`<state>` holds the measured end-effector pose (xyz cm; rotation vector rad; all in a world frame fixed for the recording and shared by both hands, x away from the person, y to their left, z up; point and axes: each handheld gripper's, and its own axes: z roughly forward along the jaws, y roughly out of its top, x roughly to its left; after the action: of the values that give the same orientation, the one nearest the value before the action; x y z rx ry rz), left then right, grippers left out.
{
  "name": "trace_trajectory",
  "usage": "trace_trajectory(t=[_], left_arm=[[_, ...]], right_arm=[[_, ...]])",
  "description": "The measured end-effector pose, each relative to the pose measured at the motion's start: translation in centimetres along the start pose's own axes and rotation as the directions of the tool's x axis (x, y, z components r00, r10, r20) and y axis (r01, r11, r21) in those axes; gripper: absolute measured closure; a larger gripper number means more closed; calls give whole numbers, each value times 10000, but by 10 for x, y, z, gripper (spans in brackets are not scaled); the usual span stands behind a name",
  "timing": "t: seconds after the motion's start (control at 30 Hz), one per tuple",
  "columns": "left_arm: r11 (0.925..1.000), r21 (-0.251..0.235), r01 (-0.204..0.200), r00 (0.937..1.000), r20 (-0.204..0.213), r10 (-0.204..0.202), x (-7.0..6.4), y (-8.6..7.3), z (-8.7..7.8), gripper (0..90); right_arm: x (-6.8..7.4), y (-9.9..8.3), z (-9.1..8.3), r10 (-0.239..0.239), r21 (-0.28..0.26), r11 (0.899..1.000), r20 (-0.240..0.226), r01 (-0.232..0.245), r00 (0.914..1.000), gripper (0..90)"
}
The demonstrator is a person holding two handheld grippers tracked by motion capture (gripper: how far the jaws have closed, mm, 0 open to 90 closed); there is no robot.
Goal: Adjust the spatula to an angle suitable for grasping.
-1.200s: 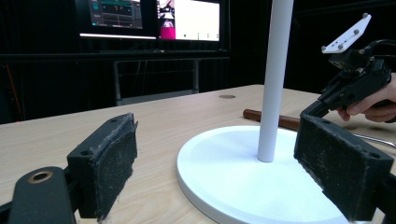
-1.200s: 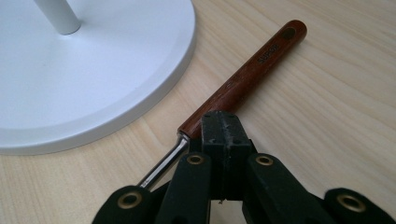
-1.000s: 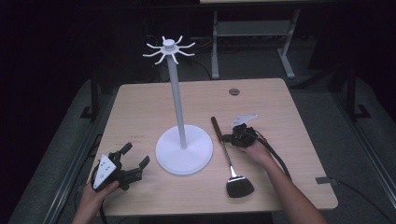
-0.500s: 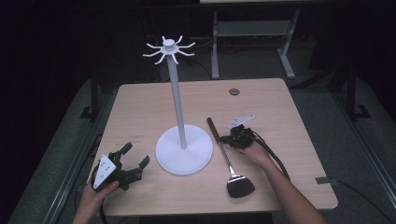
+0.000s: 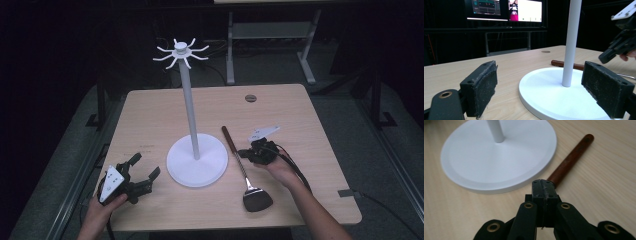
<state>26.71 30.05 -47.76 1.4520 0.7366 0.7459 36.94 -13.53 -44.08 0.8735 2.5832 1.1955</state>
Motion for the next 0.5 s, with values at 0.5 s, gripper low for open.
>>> trace_trajectory(t=[0.5], left_arm=[[10000,-4,5,10000,-10,-5,0,0,0,126]], right_arm=[[48,-25,-11,-172,888,9957,-873,250,9960,897]])
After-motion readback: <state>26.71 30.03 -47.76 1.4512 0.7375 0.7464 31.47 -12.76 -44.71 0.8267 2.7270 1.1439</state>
